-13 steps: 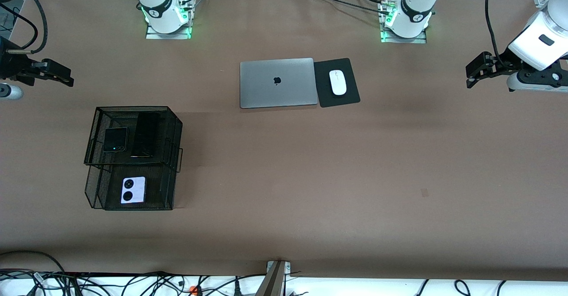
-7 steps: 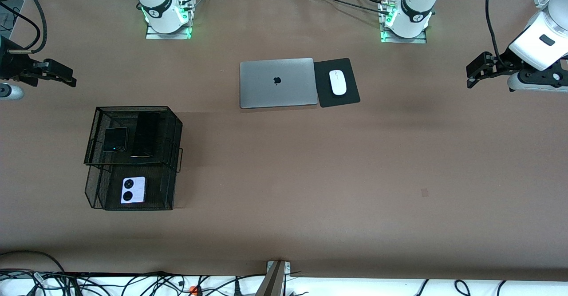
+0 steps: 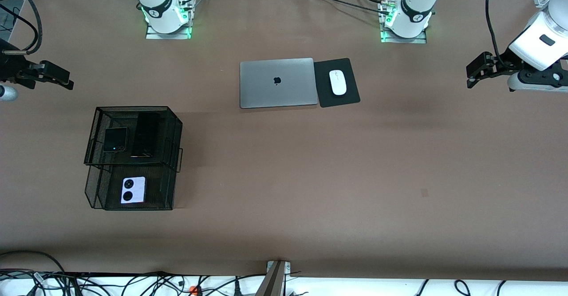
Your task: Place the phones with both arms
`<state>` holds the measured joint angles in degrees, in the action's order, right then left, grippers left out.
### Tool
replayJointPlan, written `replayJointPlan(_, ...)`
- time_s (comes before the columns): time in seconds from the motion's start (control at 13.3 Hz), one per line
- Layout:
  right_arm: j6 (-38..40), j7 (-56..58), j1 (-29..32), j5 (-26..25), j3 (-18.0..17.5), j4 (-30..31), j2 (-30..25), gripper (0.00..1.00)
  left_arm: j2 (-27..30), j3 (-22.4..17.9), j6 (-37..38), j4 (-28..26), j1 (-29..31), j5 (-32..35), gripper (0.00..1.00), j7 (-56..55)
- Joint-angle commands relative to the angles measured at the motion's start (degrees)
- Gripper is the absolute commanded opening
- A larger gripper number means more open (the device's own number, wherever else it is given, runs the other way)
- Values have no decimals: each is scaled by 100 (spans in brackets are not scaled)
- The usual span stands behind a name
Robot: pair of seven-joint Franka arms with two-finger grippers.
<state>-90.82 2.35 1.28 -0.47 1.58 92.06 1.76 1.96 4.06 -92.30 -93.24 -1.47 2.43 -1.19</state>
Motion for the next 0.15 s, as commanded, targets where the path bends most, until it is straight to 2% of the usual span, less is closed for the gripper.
replayJointPlan(0.0, -50, -33, 66, 56, -35, -13, -17, 100, 7, 7, 98, 95, 7, 109, 100, 39)
replayJointPlan(0.08, -50, -33, 66, 56, -35, -13, -26, 100, 7, 7, 98, 95, 7, 109, 100, 39)
